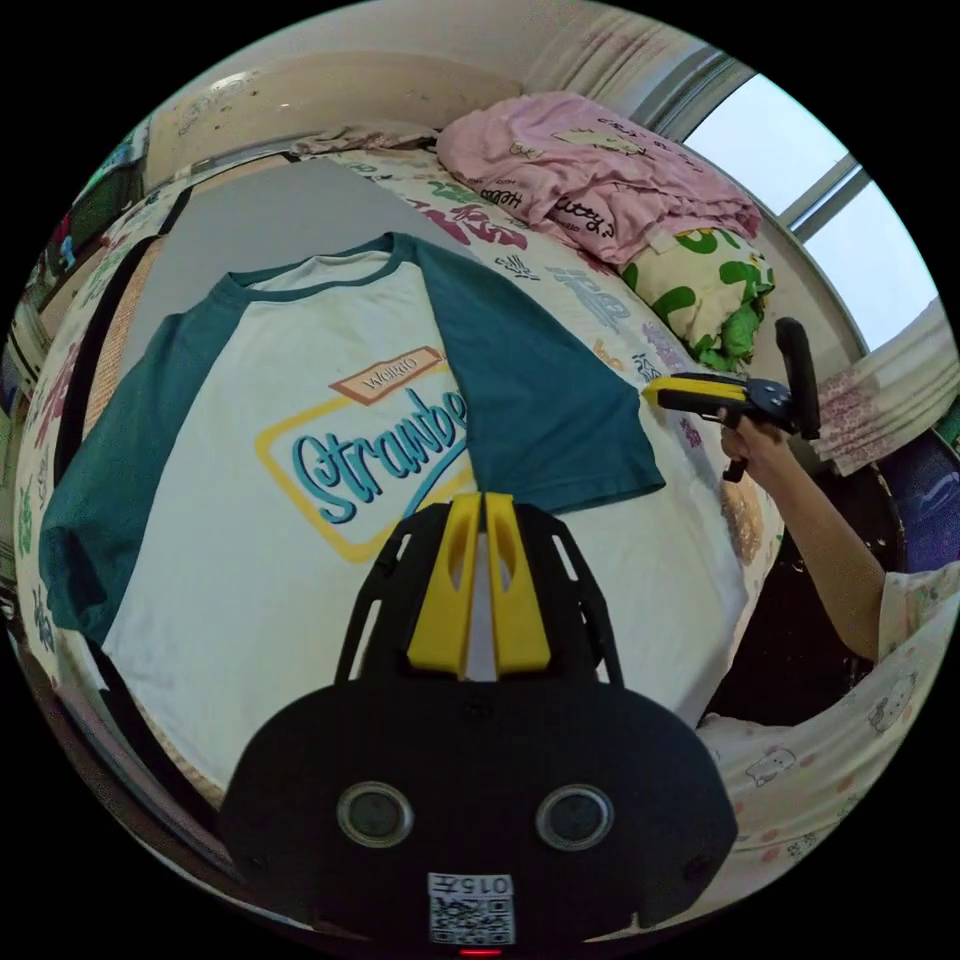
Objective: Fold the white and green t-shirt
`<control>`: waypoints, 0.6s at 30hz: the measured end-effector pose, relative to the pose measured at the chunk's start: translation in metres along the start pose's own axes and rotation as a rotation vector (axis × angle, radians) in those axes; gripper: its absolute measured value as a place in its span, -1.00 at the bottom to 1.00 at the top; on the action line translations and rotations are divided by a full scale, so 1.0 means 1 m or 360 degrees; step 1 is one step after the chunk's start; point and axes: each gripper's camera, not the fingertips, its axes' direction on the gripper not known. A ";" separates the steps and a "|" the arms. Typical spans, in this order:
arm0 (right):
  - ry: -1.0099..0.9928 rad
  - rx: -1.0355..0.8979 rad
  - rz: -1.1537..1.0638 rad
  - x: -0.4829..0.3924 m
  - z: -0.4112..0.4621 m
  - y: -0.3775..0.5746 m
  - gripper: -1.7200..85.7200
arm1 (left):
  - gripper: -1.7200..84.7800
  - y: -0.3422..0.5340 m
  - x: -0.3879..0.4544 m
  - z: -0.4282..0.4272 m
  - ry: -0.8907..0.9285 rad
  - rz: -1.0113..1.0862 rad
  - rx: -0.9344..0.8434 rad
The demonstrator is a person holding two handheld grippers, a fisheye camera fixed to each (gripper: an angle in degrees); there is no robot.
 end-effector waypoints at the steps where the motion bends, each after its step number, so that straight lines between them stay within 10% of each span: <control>1: 0.0032 0.0028 -0.0002 0.004 -0.006 0.007 -0.82 | -0.96 0.004 -0.001 0.000 -0.0006 0.0010 -0.0010; 7: 0.0087 0.0081 -0.0701 -0.076 0.003 0.046 -0.73 | -0.86 0.033 -0.007 0.002 -0.0008 0.0078 -0.0016; 18: -0.0016 -0.0094 -0.0538 0.033 0.031 0.041 -0.96 | -0.97 0.080 -0.006 -0.003 -0.0001 0.0112 -0.0046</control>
